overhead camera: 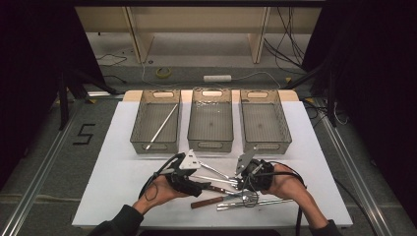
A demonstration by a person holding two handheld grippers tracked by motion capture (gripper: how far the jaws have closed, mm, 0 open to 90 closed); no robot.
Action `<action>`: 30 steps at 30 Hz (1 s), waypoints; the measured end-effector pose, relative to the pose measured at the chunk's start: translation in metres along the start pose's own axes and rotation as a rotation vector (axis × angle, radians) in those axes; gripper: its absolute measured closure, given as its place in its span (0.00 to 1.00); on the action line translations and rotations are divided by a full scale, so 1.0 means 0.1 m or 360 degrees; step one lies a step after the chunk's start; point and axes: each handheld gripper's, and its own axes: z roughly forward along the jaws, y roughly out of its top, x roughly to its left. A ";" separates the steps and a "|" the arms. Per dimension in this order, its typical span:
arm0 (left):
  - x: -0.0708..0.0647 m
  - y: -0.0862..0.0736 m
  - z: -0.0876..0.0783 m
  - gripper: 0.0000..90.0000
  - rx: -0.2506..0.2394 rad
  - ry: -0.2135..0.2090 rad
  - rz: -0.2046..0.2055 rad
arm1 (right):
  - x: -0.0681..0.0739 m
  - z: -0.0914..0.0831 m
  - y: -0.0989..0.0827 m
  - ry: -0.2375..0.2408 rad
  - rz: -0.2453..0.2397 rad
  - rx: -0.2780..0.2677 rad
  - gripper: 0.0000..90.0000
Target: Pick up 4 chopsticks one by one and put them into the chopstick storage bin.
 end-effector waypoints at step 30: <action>-0.18 0.11 0.12 0.76 0.0191 -0.0093 0.0373 | 0.11 -0.11 0.06 0.0023 -0.0091 -0.0034 0.96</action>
